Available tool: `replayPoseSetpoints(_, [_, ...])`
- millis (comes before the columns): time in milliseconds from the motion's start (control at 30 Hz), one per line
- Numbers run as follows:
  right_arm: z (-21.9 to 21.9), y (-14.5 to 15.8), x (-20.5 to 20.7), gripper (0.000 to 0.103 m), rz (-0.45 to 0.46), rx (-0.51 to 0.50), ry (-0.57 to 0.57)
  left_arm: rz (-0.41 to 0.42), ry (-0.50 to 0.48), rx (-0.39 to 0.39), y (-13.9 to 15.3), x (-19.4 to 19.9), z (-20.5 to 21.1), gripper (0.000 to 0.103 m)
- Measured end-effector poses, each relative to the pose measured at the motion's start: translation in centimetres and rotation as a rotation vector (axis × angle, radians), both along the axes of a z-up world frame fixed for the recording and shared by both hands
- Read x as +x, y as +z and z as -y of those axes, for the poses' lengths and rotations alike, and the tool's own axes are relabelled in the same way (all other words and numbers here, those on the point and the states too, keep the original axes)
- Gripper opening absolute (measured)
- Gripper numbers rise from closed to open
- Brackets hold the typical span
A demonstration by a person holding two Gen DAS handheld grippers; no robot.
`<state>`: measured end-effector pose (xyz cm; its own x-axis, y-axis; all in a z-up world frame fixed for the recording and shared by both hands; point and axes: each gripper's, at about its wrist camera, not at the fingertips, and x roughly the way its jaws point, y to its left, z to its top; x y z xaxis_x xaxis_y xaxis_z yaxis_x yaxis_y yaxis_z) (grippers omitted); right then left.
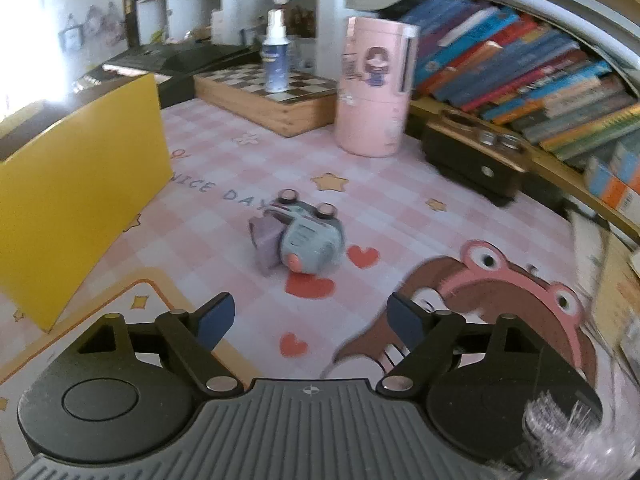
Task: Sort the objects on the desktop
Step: 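Lift the white plug with the left tool while the right tool closes on the grey toy car, then lift the grey toy car with the right tool while the left tool holds the white plug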
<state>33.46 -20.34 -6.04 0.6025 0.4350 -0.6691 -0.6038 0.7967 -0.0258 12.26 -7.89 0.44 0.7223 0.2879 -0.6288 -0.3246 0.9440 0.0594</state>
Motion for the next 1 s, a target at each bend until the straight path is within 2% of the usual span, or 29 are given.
replayPoseSetpoints(133, [-1.8, -0.9, 1.2, 0.082, 0.005, -0.019, 0.027, 0.002, 0.027, 0.007, 0.1, -0.4, -0.4, 0.026])
replayPoseSetpoints(267, [-2.9, -1.8, 2.8, 0.082, -0.028, -0.015, 0.002, 0.014, 0.052, 0.005, 0.4, -1.0, -0.8, 0.026])
replayPoseSetpoints(400, [-3.7, -2.1, 3.4, 0.08, -0.015, -0.004, 0.008, 0.021, 0.066, 0.009, 0.6, -1.3, -1.1, 0.026])
replayPoseSetpoints(500, [-4.2, -2.0, 3.5, 0.064, 0.006, 0.001, 0.02, 0.022, 0.067, 0.009, 0.6, -1.4, -1.1, 0.026])
replayPoseSetpoints(533, [-4.2, -2.0, 3.5, 0.052, 0.01, 0.005, 0.023, 0.022, 0.067, 0.009, 0.6, -1.4, -1.1, 0.026])
replayPoseSetpoints(567, [-4.3, -1.9, 3.5, 0.045, 0.017, 0.001, 0.026, 0.023, 0.066, 0.009, 0.6, -1.4, -1.1, 0.026])
replayPoseSetpoints(633, [-4.6, -1.6, 3.1, 0.041, 0.039, -0.023, 0.035, 0.023, 0.064, 0.009, 0.6, -1.4, -1.0, 0.026])
replayPoseSetpoints(667, [-4.6, -1.5, 2.9, 0.033, 0.052, -0.027, 0.038, 0.024, 0.061, 0.009, 0.6, -1.5, -1.0, 0.026])
replayPoseSetpoints(733, [-4.5, -1.4, 2.7, 0.028, 0.051, -0.032, 0.042, 0.026, 0.058, 0.007, 0.6, -1.5, -1.0, 0.026])
replayPoseSetpoints(800, [-4.2, -1.2, 2.4, 0.016, 0.036, -0.017, 0.049, 0.027, 0.057, 0.002, 0.5, -1.6, -1.0, 0.026])
replayPoseSetpoints(1000, [-3.4, -1.1, 1.1, 0.016, 0.017, -0.003, 0.052, 0.03, 0.053, -0.01, 0.4, -1.7, -1.0, 0.026])
